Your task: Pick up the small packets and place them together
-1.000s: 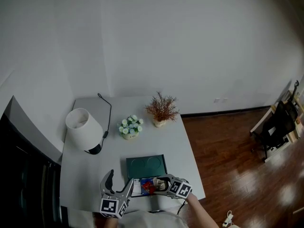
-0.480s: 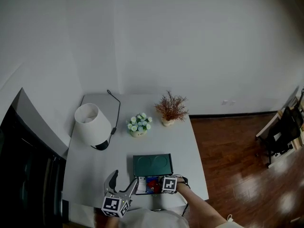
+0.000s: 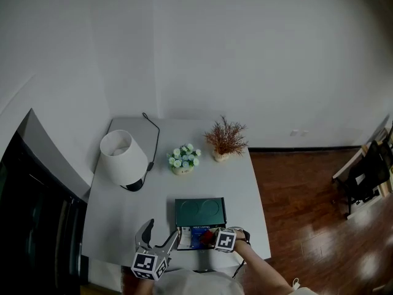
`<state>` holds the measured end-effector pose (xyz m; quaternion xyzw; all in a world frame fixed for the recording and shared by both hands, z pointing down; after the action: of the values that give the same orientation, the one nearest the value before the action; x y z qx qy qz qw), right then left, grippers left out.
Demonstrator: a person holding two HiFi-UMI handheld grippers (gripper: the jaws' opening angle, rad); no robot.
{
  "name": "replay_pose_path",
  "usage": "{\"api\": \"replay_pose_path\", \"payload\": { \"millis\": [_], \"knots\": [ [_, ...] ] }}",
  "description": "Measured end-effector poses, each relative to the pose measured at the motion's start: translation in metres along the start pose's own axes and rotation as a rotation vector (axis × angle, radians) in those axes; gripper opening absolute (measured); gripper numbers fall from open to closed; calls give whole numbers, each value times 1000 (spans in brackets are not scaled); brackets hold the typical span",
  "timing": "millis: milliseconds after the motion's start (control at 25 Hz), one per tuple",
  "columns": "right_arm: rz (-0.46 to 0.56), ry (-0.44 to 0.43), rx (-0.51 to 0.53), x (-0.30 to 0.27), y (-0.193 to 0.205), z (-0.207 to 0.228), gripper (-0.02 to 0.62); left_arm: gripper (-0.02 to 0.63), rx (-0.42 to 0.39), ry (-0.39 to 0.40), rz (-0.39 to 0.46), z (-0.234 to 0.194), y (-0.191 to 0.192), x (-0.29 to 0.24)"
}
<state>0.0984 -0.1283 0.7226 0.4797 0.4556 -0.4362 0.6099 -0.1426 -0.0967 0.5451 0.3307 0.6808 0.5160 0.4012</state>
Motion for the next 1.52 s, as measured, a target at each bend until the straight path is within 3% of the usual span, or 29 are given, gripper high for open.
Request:
{"api": "replay_pose_path", "payload": {
  "millis": [160,280,520,600,680,960,1000,1280,1320,1400,1520],
  "knots": [
    [116,25,-96,28,4,5,11,350,6,9,2,-1,0,-2],
    [289,6,-251,49,0,16,11,350,9,8,3,-3,0,-3],
    [924,-333,-776,79,-35,53,11,350,20,-13,12,-9,-1,-2],
    [1036,-401,-916,72,-47,67,11,350,23,-24,14,-12,-1,0],
    [1014,-399,-972,56,-58,77,11,350,26,-36,16,-15,-1,2],
    [663,-287,-976,3,-76,92,15,350,32,-83,28,-25,-1,11],
    [628,-266,-963,0,-77,92,54,350,30,-89,26,-26,-1,12],
    [568,-87,-916,4,-82,94,60,350,34,-108,20,-32,2,16],
    [577,-72,-915,4,-83,95,98,350,32,-106,20,-33,1,16],
    [596,-62,-906,5,-86,94,457,350,32,-104,18,-34,2,16],
    [647,-19,-867,18,-83,88,466,350,40,-96,26,-32,3,14]
  ]
}}
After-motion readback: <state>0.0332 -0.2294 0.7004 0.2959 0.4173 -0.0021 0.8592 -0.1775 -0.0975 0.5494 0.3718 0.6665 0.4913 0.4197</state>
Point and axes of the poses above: the fingertips, and each gripper's own axes: x backward along the fingers, z to its right, y out of its underside, the point moved 8 cm from there along x, backward along the fingers, and after that the axes turned 4 degrees about -z, right-handed, at the moved point
